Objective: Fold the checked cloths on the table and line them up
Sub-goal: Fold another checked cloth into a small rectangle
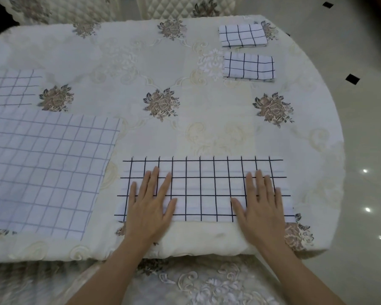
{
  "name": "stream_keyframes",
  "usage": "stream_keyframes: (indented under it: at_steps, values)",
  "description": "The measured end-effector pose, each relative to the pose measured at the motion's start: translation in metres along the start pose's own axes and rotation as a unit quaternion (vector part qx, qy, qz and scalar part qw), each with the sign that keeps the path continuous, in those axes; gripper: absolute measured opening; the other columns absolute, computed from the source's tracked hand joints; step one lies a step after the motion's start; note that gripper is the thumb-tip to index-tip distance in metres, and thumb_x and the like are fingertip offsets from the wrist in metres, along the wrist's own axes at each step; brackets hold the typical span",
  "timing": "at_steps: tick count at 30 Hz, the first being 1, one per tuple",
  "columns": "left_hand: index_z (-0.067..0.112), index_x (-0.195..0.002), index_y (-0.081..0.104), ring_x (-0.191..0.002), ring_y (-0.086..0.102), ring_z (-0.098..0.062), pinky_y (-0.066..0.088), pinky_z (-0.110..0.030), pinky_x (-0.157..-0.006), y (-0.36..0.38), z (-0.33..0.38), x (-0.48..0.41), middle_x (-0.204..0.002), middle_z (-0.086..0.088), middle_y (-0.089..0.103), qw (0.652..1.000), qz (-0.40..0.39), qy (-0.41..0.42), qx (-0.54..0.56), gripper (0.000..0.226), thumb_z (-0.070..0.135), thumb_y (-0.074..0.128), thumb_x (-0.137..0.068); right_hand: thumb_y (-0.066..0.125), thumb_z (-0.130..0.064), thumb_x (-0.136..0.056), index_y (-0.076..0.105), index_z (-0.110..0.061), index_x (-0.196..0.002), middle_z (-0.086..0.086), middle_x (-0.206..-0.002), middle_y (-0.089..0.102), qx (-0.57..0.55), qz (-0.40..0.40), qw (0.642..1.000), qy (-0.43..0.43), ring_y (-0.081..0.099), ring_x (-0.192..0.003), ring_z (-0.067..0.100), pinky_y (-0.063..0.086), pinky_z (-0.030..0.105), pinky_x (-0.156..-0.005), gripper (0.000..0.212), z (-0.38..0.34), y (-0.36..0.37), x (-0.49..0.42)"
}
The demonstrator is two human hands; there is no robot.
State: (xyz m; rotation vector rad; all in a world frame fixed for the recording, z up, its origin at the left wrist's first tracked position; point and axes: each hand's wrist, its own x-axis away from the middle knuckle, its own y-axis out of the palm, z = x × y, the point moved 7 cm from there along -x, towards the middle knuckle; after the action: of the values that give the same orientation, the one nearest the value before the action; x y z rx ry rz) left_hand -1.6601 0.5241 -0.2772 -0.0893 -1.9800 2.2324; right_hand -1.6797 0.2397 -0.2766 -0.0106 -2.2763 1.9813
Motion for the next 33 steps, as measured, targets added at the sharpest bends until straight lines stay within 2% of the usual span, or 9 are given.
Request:
stream_keyframes:
  at_steps: [5,8,11,14,17,21,24,27,33]
  values:
    - [0.035,-0.159,0.003,-0.154,-0.001,-0.018,0.009,-0.05,-0.123,-0.001,-0.001,0.0,-0.168,0.001,-0.001,1.0,-0.026,0.0,-0.006,0.066,0.059,0.019,-0.099,0.015,-0.068,-0.096,-0.001,-0.019,-0.16,0.002,-0.168,-0.005,0.001,-0.016,1.0,0.021,-0.004,-0.154,0.02,0.007,0.046,-0.124,0.081,0.033,-0.006,0.0]
    - [0.03,-0.154,0.032,-0.147,0.028,-0.028,0.024,-0.055,-0.116,-0.018,0.004,-0.011,-0.161,-0.008,0.029,0.999,-0.031,-0.008,-0.029,0.066,0.057,0.029,-0.094,0.011,-0.067,-0.098,-0.002,-0.017,-0.159,0.004,-0.167,-0.006,-0.014,-0.032,0.997,0.065,-0.005,-0.154,0.022,0.005,0.045,-0.125,0.08,0.052,-0.016,0.002]
    - [0.018,-0.131,0.058,-0.12,0.054,-0.031,0.037,-0.055,-0.1,-0.049,0.036,-0.037,-0.135,-0.012,0.056,0.998,0.025,0.016,-0.053,0.054,0.049,0.042,-0.09,0.029,-0.055,-0.101,0.015,-0.013,-0.159,0.01,-0.165,0.016,-0.041,-0.018,0.989,0.138,0.013,-0.152,0.028,0.012,0.046,-0.123,0.073,0.073,-0.04,0.015]
    - [0.019,-0.123,0.062,-0.11,0.059,-0.027,0.042,-0.049,-0.094,-0.066,0.111,-0.063,-0.128,-0.006,0.06,0.986,0.05,0.151,-0.04,0.04,0.04,0.059,-0.09,0.054,-0.038,-0.096,0.046,-0.005,-0.144,0.019,-0.143,0.051,-0.048,0.025,0.986,0.158,0.047,-0.13,0.037,0.04,0.05,-0.105,0.059,0.08,-0.06,0.028]
    - [0.018,-0.122,0.062,-0.111,0.059,-0.029,0.045,-0.047,-0.092,-0.057,0.2,-0.078,-0.125,-0.006,0.061,0.935,0.0,0.354,-0.014,0.033,0.03,0.06,-0.091,0.064,-0.032,-0.089,0.059,-0.005,-0.128,0.019,-0.113,0.062,-0.065,0.036,0.979,0.191,0.057,-0.099,0.038,0.05,0.045,-0.074,0.047,0.081,-0.065,0.035]
    - [0.014,-0.117,0.065,-0.107,0.059,-0.03,0.047,-0.042,-0.08,-0.043,0.281,-0.093,-0.122,-0.009,0.063,0.85,-0.055,0.522,-0.039,0.028,0.017,0.064,-0.09,0.056,-0.037,-0.095,0.055,-0.013,-0.131,0.011,-0.114,0.057,-0.109,0.01,0.961,0.254,0.054,-0.101,0.03,0.044,0.038,-0.072,0.043,0.08,-0.062,0.038]
    - [0.017,-0.122,0.064,-0.113,0.056,-0.028,0.046,-0.041,-0.082,-0.038,0.314,-0.1,-0.127,-0.007,0.059,0.8,-0.092,0.59,-0.059,0.029,0.02,0.063,-0.093,0.056,-0.039,-0.095,0.056,-0.013,-0.126,0.008,-0.11,0.057,-0.144,0.025,0.949,0.278,0.053,-0.098,0.027,0.04,0.036,-0.069,0.04,0.081,-0.062,0.035]
    - [0.022,-0.125,0.061,-0.117,0.053,-0.027,0.046,-0.041,-0.088,-0.027,0.327,-0.102,-0.133,-0.005,0.055,0.745,-0.145,0.643,-0.103,0.03,0.024,0.059,-0.095,0.065,-0.036,-0.09,0.06,-0.01,-0.109,0.008,-0.097,0.058,-0.144,0.039,0.945,0.29,0.053,-0.086,0.026,0.034,0.032,-0.064,0.033,0.083,-0.057,0.032]
    - [0.024,-0.119,0.061,-0.102,0.056,-0.025,0.047,-0.042,-0.087,-0.024,0.335,-0.11,-0.117,-0.005,0.057,0.723,-0.171,0.661,-0.106,0.037,0.027,0.074,-0.085,0.063,-0.044,-0.091,0.052,-0.017,-0.105,0.002,-0.098,0.061,-0.179,0.017,0.925,0.336,0.057,-0.092,0.024,0.043,0.037,-0.076,0.032,0.089,-0.051,0.026]
